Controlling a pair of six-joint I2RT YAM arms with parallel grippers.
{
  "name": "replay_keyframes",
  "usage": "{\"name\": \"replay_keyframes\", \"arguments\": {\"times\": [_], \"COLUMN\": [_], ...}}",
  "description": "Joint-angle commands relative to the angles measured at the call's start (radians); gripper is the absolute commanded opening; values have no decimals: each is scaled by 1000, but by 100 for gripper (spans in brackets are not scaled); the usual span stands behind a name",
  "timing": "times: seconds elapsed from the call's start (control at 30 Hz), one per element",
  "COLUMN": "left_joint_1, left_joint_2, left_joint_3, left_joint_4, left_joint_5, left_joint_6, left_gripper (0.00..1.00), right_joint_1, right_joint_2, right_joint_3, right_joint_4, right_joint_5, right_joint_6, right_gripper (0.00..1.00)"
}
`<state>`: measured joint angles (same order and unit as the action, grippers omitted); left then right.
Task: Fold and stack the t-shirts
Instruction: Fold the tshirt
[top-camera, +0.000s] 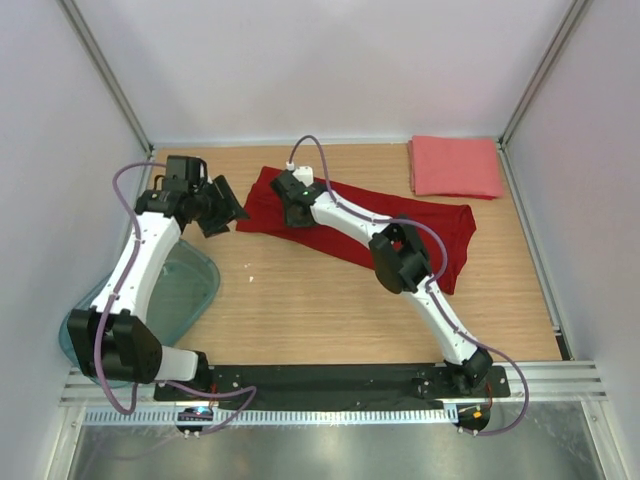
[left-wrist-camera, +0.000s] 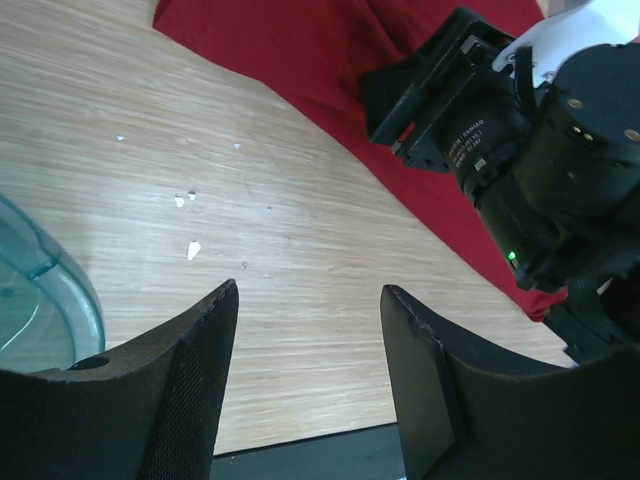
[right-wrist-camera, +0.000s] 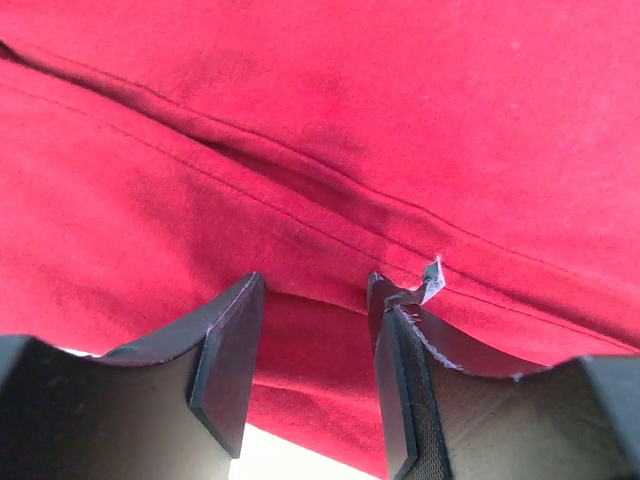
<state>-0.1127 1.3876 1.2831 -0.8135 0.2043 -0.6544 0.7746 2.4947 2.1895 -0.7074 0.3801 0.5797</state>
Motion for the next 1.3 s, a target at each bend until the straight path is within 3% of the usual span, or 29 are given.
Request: {"name": "replay_keyframes", "arguments": {"times": [0.0,0.2,0.27,0.4,0.53,0.77,1.1,1.27], "left_joint_1": [-2,-2,-2,-2,-2,-2,-1,-1], "left_joint_2": [-78,-123,-137,-157,-168,-196,-194,-177], "left_joint_3": [21,51,55,58,59,19,10,4], "left_joint_4": [-25,-96,-108,-127,-142,-104,-75,-64], "left_joint_5": [-48,-74,-75,-69,-83,-95,-108,-105], "left_joint_6": [18,26,18,2,-1,-19,-27,-22], "left_gripper": [60,61,60,61,61,61,61,61], "right_joint_1": [-11,5,8,3,0,25,64,71], "right_joint_2": [4,46,44,-19,62,-48,21,94], "right_joint_3": [9,-13,-8,-70,184,115,205,249], "right_joint_4": [17,-88,-131,-18,-139,-43,54,109], "right_joint_5": [56,11,77,71,109,85,0,-29], "right_joint_6": [-26,-90,-99,-220,-291,-290,-251,-242], "right_gripper": [53,56,57,60,62,63,48,46]}}
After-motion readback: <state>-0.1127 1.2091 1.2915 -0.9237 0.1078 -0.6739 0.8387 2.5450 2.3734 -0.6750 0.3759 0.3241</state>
